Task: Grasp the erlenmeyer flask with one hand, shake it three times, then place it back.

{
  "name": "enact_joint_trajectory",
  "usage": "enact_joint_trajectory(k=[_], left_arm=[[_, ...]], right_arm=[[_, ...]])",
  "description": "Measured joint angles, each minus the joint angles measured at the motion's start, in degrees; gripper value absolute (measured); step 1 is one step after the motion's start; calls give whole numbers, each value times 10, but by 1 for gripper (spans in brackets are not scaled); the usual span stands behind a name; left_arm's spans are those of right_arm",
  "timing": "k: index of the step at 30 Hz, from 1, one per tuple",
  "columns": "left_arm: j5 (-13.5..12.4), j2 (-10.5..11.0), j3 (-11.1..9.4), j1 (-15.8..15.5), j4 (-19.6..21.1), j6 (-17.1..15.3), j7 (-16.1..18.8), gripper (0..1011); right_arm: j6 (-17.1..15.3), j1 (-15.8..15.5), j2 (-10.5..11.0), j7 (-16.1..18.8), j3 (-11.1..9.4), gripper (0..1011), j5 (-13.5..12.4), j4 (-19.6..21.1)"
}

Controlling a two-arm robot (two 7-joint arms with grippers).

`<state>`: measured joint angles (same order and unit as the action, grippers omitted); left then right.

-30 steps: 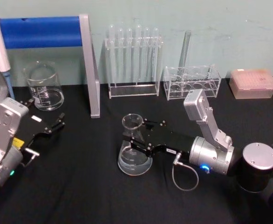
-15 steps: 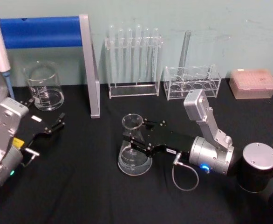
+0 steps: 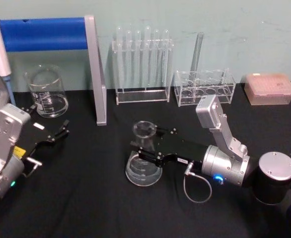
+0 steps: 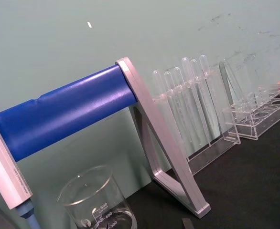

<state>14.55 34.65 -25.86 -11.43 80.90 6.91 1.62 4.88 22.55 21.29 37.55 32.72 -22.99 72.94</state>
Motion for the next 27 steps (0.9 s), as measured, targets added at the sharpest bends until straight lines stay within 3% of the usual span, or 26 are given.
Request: enact_joint_trajectory(k=[16,27], left_arm=[[0,0,0,0,0,0,0,1001],[0,0,0,0,0,0,0,1001]], right_arm=[[0,0,0,0,0,996,0,0],[0,0,0,0,0,1002,0,0]])
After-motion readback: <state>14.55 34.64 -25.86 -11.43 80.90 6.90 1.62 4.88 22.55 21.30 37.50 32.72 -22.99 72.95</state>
